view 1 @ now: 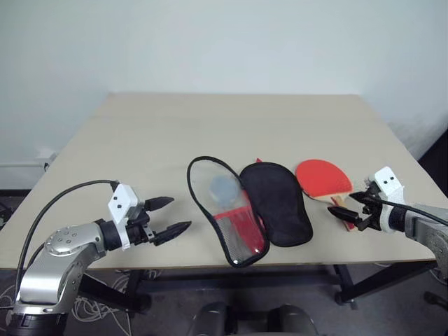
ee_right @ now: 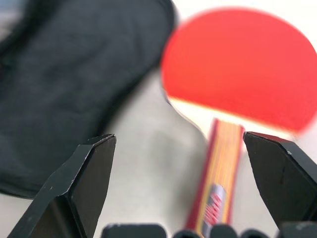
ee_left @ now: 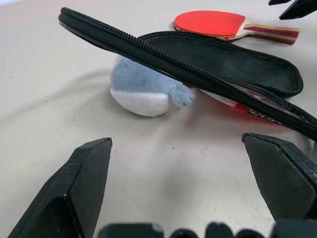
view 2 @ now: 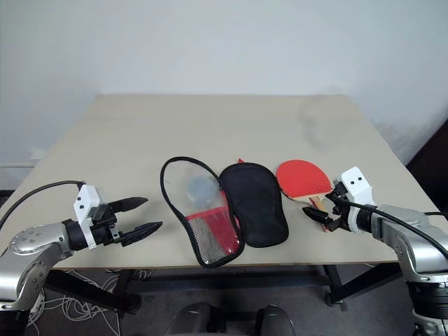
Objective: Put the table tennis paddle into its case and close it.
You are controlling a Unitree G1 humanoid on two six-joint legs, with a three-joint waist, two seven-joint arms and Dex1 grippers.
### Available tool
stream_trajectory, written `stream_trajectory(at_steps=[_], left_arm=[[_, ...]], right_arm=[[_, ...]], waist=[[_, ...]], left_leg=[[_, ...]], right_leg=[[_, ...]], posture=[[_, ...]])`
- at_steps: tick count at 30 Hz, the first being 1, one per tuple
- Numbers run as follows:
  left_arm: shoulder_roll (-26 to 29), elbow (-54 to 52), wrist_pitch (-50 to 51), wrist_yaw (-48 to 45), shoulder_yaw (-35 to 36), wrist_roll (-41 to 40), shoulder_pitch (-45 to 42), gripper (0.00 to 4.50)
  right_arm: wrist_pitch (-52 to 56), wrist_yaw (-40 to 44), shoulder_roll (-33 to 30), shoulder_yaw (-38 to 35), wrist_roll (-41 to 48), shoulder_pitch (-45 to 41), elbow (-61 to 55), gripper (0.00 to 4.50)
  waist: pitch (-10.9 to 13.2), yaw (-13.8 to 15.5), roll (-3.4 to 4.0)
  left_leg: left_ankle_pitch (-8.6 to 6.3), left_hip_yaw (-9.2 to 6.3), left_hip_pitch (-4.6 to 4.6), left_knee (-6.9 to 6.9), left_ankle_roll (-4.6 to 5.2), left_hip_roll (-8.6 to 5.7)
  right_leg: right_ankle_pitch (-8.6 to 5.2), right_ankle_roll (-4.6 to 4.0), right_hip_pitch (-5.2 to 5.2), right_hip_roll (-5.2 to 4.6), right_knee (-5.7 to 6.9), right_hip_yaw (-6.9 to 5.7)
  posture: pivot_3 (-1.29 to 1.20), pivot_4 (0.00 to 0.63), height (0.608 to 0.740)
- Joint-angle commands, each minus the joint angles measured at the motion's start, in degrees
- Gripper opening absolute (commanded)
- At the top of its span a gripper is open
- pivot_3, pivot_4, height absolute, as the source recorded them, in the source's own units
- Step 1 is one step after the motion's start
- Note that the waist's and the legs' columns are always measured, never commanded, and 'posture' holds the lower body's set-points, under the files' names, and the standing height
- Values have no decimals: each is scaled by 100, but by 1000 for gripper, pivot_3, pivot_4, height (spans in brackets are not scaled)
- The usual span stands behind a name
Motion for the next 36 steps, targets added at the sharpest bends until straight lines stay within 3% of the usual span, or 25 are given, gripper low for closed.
stream_trajectory(at_steps=[1, 11, 26, 29, 36], left_arm=[[72, -16, -61, -39, 75, -14, -228, 4500], [-20, 26, -56, -21, -93, 25, -474, 4500], [284, -774, 435, -316, 141, -666, -551, 4500], [393, -883, 518, -306, 197, -736, -679, 4500], [608, -963, 604, -351, 310, -876, -847, 4500]], right_arm=[[463, -355, 112, -29, 1, -303, -135, 4459], [440, -977, 688, 374, -484, -1175, 1091, 4459], [-118, -1203, 1011, 455, -891, -1185, 2166, 4459], [-183, -1211, 1048, 455, -902, -1221, 2291, 3869], [-186, -1259, 1066, 412, -889, -1309, 2422, 1554]], waist=[[0, -3, -1], [-1, -8, -1], [-4, -91, -6], [-6, -106, -8], [-6, -135, -8]], left_leg=[[2, 0, 0, -2, -3, 0], [8, 3, 0, -4, -12, 1], [12, 8, -1, 1, -19, 1], [12, 8, 3, 1, -19, 1], [16, 7, 10, -3, -26, 1]], right_leg=[[0, 0, -3, 0, 0, 0], [1, -1, -6, 6, 3, -11], [3, -4, 2, 10, 7, -24], [4, -4, 8, 10, 7, -29], [3, -4, 16, 13, 6, -33]], posture=[[0, 0, 706], [0, 0, 706], [0, 0, 706], [0, 0, 706], [0, 0, 706]])
